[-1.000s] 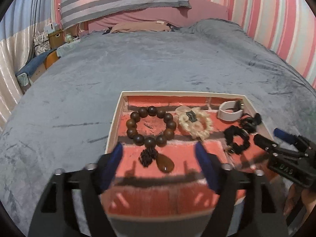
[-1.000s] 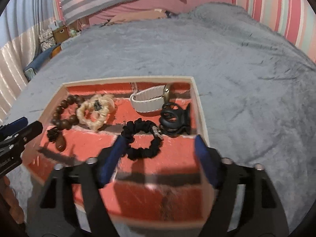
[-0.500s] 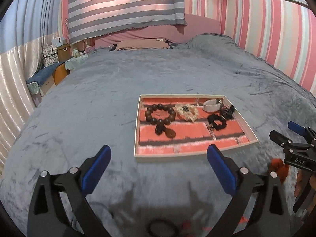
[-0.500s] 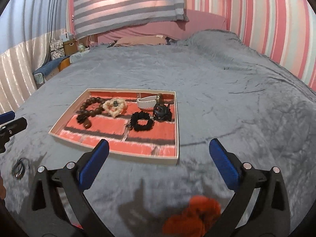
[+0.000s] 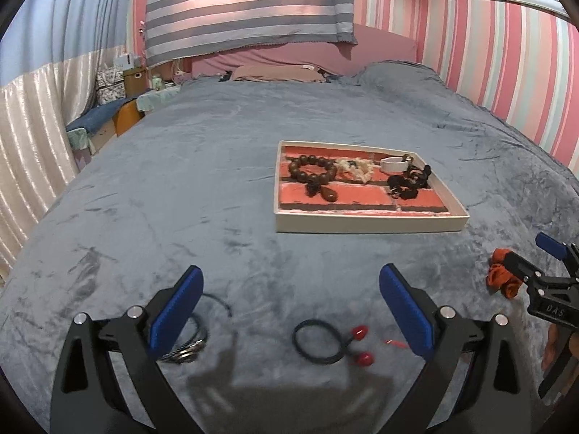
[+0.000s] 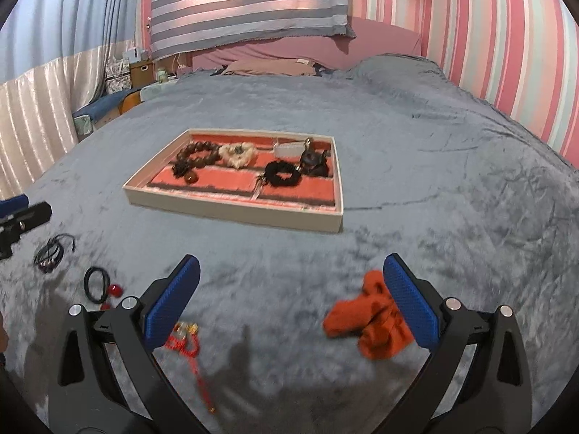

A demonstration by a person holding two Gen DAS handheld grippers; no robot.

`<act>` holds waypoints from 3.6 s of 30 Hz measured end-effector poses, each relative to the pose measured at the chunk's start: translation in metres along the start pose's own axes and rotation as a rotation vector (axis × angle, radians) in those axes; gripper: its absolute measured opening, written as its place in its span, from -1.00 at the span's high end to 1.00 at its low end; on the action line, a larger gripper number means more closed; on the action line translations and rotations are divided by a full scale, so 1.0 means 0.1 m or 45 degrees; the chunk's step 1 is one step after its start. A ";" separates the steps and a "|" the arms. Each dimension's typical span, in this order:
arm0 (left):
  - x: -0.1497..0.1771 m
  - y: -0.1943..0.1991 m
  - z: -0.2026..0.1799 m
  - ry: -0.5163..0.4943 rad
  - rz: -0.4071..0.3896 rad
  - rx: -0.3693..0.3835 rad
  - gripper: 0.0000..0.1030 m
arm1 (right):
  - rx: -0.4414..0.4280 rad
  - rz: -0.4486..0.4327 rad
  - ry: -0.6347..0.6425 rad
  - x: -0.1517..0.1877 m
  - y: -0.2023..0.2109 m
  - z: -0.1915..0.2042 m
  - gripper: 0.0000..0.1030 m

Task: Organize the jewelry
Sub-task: 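Withdraw both tools from the tray toward the braided bracelet and red charm, then grasp the black braided leather bracelet with the left tool while the right tool grasps the red cord charm, then carry the braided bracelet and red cord charm into the tray and release both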

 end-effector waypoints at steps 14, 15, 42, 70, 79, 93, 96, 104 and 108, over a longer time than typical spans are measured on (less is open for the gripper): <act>0.45 0.02 0.83 0.046 0.086 -0.121 -0.86 | -0.022 0.088 -0.016 0.40 -0.04 0.49 -0.92; 0.48 0.00 0.88 0.044 0.090 -0.128 -0.86 | -0.021 0.102 -0.022 0.44 -0.06 0.53 -0.92; 0.74 -0.51 1.43 0.069 0.223 -0.025 0.04 | -0.020 0.277 -0.019 0.71 -0.44 0.81 -0.61; 0.76 -0.44 1.38 0.050 0.182 -0.003 0.85 | -0.124 0.264 -0.061 0.69 -0.41 0.77 0.78; 0.67 -0.29 1.27 0.034 0.128 -0.031 0.85 | -0.171 0.243 -0.081 0.65 -0.38 0.72 0.79; 0.06 -0.11 0.64 -0.051 -0.013 0.008 0.85 | -0.172 0.121 -0.085 0.16 -0.29 0.56 0.79; -0.14 -0.15 0.47 -0.051 -0.037 0.028 0.85 | -0.160 0.077 -0.087 -0.06 -0.28 0.48 0.79; -0.66 -0.46 0.00 -0.068 -0.064 0.071 0.85 | -0.114 -0.020 -0.075 -0.72 -0.42 0.26 0.79; -0.84 -0.74 -0.18 -0.062 -0.040 0.088 0.85 | -0.088 -0.033 -0.066 -0.98 -0.63 0.19 0.79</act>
Point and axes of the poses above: each gripper's, at about its wrist camera, not at the fingertips, and y roughly against the way its jaws point, z to its left, x to its underside, the point moved 3 cm from there along -y, roughly the way its jaws point, and after that the axes turned 5 degrees about x, right-handed, at the moved point
